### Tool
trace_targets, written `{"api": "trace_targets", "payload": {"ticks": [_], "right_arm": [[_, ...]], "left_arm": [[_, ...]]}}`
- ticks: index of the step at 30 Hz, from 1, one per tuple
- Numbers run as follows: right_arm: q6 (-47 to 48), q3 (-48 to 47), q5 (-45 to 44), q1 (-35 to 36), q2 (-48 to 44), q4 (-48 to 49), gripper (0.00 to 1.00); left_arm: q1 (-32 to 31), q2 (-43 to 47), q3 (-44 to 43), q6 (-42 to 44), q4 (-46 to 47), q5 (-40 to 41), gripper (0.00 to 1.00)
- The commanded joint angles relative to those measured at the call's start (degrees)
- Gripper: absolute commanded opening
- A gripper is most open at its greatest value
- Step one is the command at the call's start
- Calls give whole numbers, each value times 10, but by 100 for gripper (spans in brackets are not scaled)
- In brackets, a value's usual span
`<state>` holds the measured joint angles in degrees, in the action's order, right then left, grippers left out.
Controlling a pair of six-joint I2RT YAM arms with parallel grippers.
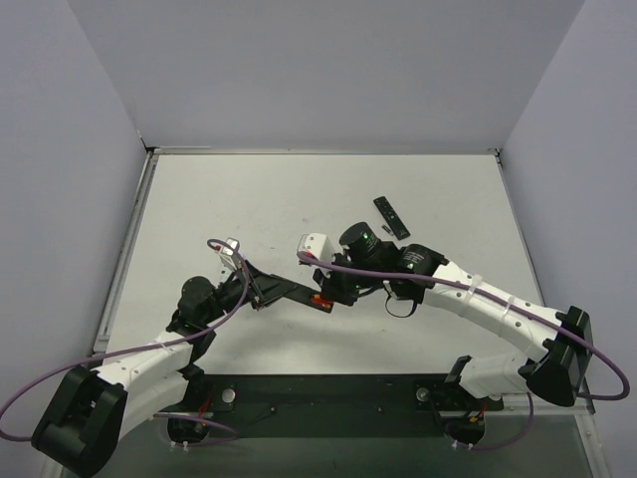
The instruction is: Load the batteries into the remote control
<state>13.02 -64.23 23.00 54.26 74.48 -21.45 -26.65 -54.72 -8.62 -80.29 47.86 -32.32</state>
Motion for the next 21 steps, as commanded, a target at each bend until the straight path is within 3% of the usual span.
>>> {"api": "trace_targets", "payload": {"ticks": [1,8,21], "right_arm": [[-2,-20,-2,8,-5,-18,1],[-7,-37,-21,12,-50,-21,20],[3,-8,-48,11,-52,-59,22]], "left_arm": [[-4,21,-32,2,32,8,0],[-4,8,-18,28,6,21,0],[-4,12,-20,25,4,18,0]]}}
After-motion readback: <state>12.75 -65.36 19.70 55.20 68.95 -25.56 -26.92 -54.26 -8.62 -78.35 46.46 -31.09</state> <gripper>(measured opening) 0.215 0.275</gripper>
